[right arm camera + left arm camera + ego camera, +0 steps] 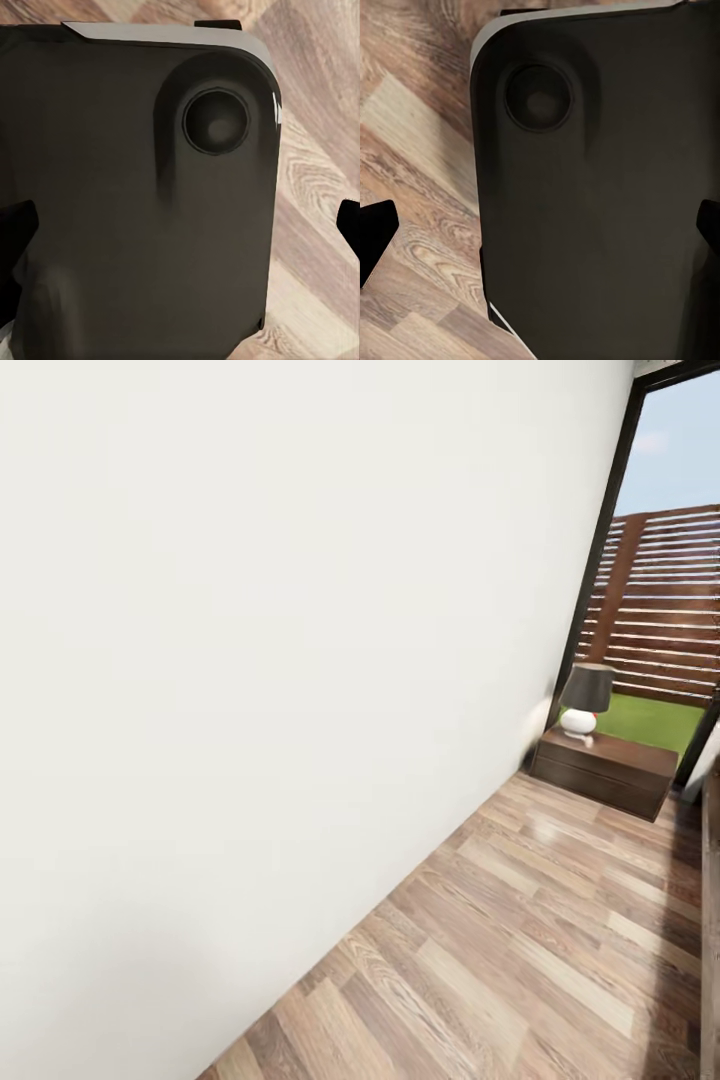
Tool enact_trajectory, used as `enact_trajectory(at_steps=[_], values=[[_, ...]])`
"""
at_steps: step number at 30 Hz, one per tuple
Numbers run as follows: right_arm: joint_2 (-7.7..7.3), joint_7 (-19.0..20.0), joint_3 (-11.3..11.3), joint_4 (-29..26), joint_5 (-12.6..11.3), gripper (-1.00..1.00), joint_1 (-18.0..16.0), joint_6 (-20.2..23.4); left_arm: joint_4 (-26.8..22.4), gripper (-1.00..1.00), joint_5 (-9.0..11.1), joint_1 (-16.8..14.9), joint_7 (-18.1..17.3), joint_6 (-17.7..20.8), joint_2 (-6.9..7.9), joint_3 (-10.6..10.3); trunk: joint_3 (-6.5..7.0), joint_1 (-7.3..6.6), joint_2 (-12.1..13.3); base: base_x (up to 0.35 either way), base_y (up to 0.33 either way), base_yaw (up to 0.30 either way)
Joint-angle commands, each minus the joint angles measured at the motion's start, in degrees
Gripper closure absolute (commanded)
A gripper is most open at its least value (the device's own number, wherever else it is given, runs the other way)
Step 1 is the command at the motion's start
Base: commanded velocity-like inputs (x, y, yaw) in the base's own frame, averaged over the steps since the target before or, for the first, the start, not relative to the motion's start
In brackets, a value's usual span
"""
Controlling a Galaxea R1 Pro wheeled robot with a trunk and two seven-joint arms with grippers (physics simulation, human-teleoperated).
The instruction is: In the bedroom, move the book from the bed onto either nightstand, and place the two sandals side by side next to the bed.
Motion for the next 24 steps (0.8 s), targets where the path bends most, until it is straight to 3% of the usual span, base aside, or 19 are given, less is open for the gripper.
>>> enact_trajectory(at_steps=[1,24], values=[[0.00,0.05,-0.02,0.08,-0.09,-1.00,-0.06,-0.05,-0.04,-1.00,-0.07,0.01,-0.03,-0.22,0.01,-0.04,-0.05,0.00,-0.03,0.000,0.000,-0.184],[0.00,0.05,-0.04,0.08,-0.09,-1.00,-0.06,-0.05,-0.04,-1.00,0.07,0.02,-0.03,-0.58,0.10,-0.04,-0.05,0.00,-0.03,0.000,0.000,-0.180]])
